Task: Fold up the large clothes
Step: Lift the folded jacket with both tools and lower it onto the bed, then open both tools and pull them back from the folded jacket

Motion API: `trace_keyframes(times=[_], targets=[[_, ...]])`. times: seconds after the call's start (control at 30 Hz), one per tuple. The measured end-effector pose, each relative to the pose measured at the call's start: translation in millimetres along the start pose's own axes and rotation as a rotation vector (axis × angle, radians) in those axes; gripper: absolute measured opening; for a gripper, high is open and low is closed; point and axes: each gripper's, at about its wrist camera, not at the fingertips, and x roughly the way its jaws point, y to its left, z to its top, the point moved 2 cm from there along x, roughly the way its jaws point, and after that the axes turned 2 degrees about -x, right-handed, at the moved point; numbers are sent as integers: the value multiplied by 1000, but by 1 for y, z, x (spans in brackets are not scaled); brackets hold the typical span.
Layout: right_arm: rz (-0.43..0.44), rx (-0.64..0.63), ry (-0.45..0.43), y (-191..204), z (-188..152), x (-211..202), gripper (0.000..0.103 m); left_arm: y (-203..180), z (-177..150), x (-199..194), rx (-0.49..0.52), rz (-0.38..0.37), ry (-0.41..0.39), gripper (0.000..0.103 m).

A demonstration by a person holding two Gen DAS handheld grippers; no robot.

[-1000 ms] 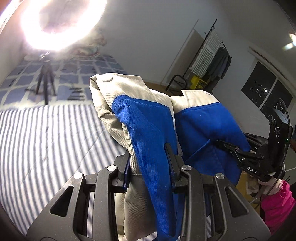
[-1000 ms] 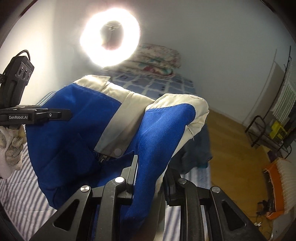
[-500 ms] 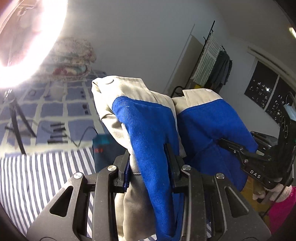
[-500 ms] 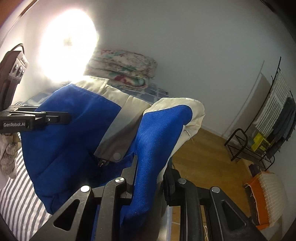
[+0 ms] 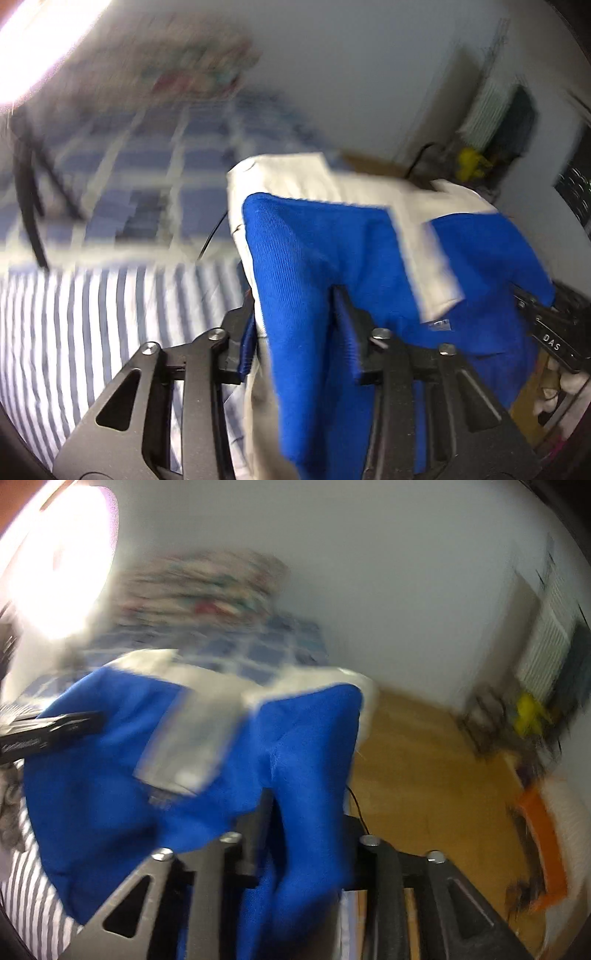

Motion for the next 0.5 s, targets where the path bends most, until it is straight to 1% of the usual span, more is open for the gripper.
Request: trace_keyframes(times=[0.03,0.07,0.1,0.17,0.23,0.33,0.43,0.5], targets=[[-16,39,46,-8,-5,10,37,9,-2,2,-42,-17,7,53],[-48,56,65,-14,-12,16,37,11,-4,1,-46,-29,-4,54],[-74,44,67,-15,-15,18,37,11,-4,-1,-32,-24,-15,55],[-80,25,66,-15,-18,17,37,6,-6,-6,17,13,-25,55],[-92,21,66,-15,-17,16,39,2,-8,-15,42,30,-41,55],[-95,50,49,-17,-23,-2,40,-3,-9,-36,69,34,-56,55],[-90,76,15,-16,-19,-25,42,-11,-13,-67,100,27,-73,55],[-71,89,-2,-14,-16,-40,42,-15,-16,-88,108,18,-85,55]])
